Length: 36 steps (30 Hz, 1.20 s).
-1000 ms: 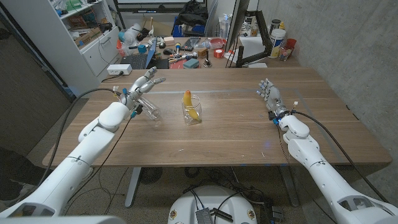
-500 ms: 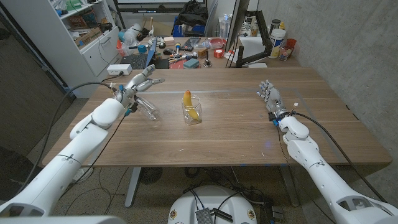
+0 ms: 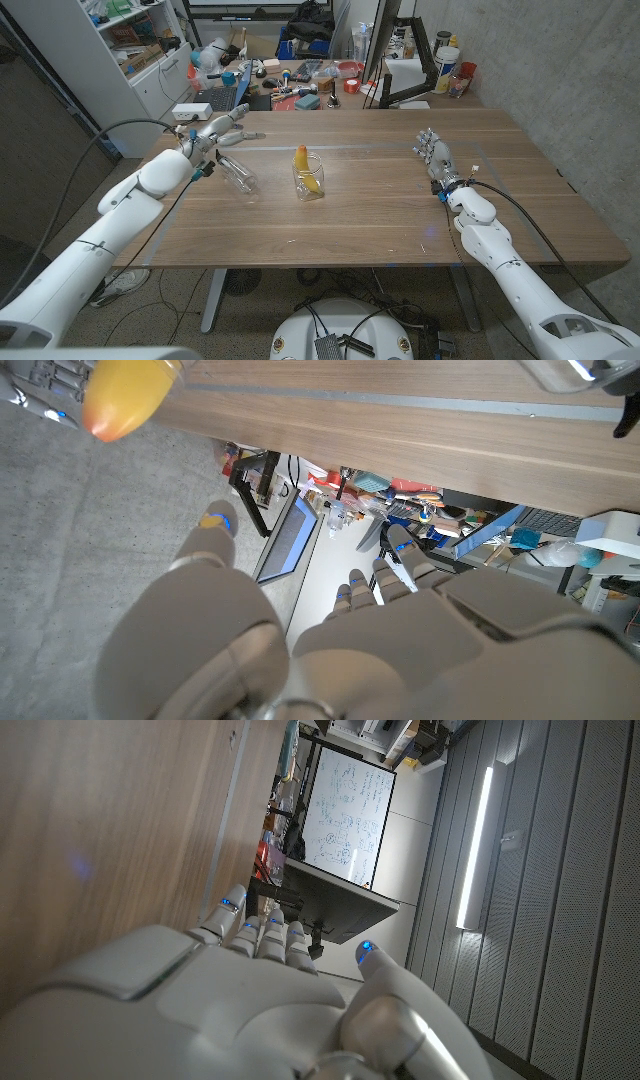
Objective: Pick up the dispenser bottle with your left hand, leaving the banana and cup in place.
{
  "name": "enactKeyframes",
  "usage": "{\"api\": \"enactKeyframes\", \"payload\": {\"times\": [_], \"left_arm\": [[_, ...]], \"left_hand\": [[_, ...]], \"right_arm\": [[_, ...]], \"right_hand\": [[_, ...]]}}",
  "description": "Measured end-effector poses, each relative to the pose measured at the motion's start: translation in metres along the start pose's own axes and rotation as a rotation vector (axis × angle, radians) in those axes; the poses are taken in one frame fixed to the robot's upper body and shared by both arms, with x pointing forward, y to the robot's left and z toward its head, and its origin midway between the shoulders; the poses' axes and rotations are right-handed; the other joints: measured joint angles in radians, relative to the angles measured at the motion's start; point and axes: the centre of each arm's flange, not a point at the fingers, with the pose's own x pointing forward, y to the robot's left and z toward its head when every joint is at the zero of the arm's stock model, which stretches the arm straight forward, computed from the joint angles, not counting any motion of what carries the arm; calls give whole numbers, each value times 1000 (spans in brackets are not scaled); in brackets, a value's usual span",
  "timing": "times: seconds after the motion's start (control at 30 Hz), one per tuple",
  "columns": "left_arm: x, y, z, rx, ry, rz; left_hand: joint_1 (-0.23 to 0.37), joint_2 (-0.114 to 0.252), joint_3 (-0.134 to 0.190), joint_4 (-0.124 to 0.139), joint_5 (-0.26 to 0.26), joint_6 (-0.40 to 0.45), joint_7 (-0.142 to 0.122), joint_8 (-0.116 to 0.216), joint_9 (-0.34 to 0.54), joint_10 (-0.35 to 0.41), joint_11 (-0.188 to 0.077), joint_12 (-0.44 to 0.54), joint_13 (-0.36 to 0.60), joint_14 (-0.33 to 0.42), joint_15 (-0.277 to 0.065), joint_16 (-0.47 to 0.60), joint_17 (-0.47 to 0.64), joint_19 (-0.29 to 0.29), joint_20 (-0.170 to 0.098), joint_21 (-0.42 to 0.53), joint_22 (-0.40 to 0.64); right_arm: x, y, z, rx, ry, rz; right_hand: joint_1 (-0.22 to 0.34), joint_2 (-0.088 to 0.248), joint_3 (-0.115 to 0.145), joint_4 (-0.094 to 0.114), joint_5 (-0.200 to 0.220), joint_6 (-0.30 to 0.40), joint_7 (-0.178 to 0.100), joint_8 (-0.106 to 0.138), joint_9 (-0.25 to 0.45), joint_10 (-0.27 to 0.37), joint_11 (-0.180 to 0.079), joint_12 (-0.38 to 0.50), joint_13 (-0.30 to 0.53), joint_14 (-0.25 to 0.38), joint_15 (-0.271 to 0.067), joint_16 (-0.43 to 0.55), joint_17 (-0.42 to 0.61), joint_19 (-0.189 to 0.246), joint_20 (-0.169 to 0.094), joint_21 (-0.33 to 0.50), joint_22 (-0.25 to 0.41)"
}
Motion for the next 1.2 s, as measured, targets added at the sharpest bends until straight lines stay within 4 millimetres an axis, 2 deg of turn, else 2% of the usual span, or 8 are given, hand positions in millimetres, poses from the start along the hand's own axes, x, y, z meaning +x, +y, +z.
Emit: {"api": "enactKeyframes", "payload": {"times": [0.1, 0.33, 0.67, 0.73, 0.9, 0.97, 1.07, 1.2], "left_arm": [[1, 7, 4, 47, 0, -22], [2, 13, 8, 113, 10, -67], [4, 30, 21, 235, 16, -127], [5, 31, 21, 259, 30, -152], [9, 42, 39, 318, -1, -156], [8, 40, 33, 364, 59, -242], [9, 42, 36, 402, 77, -280], [10, 46, 41, 445, 95, -317]], "left_hand": [[18, -3, -4, -2, 0, 0, 10, 0, 0, -2, 5, 0, 0, 0, 0, 0, 0, 0, 0, -4, 0], [86, -4, -25, 3, 10, 0, 11, -8, 1, -36, 15, 0, 4, -20, 2, -19, 0, 0, 0, -38, 0], [191, 12, -49, 11, 20, 0, 10, -12, 5, -91, 7, 0, 8, -79, 4, -29, 0, -19, 0, -91, 0], [213, 24, -55, 17, 20, 0, 10, -12, 5, -91, 7, 0, 9, -82, 4, -33, 0, -35, 2, -109, 2], [251, 51, -68, 30, 20, 0, 10, -12, 9, -91, 7, 0, 14, -82, 4, -33, 0, -61, 4, -156, 3], [260, 60, -72, 34, 20, 0, 10, -11, 9, -91, 6, 0, 14, -82, 4, -33, 3, -61, 4, -167, 3], [275, 75, -72, 34, 20, -1, 8, -12, 9, -99, -3, 0, 14, -82, 4, -33, 5, -61, 4, -177, 3], [296, 96, -72, 34, 12, 0, -12, -11, 14, -95, -23, 0, 14, -82, 4, -33, 5, -61, 4, -192, 7]], "right_arm": [[0, 0, -1, 1, 0, -2], [0, 2, -1, 3, -3, -5], [0, 3, -1, 3, -10, -13], [0, 4, -2, 3, -10, -13], [0, 4, -1, 1, -13, -20], [-1, 6, -1, 3, -15, -20], [-2, 6, -2, 4, -16, -23], [-2, 7, -2, 4, -17, -26]], "right_hand": [[0, 0, -3, 3, 0, 0, 0, 0, 0, 0, 0, 0, 0, 0, 0, 0, 0, 0, 0, 0, 0], [0, 0, -4, 4, 0, 0, 0, 0, 0, 0, 0, 0, 0, 0, 0, 0, 0, 0, 0, -4, 0], [0, 0, -4, 4, 0, 5, 5, 0, 0, 5, 5, 0, 0, 0, 0, 0, 0, 5, 6, -4, 0], [0, 0, -4, 4, 0, 5, 5, 0, 0, 5, 5, 0, 0, 0, 0, 0, 0, 5, 6, -4, 0], [0, 0, -4, 4, 0, 5, 5, 0, 0, 5, 5, 0, 0, 0, 0, 0, 0, 9, 2, -4, 0], [0, 0, -4, 4, 0, 5, 5, 0, 0, 5, 5, 6, 0, 0, 0, 0, 0, 9, 2, -4, 0], [0, 0, -4, 4, 0, 5, 5, 0, 0, 5, 5, 8, 0, 0, 0, 0, 0, 9, 2, -12, 0], [0, 0, -11, 3, 0, 5, 5, 0, 0, 5, 5, 8, 0, 0, 0, 0, 0, 9, 2, -12, 0]]}}
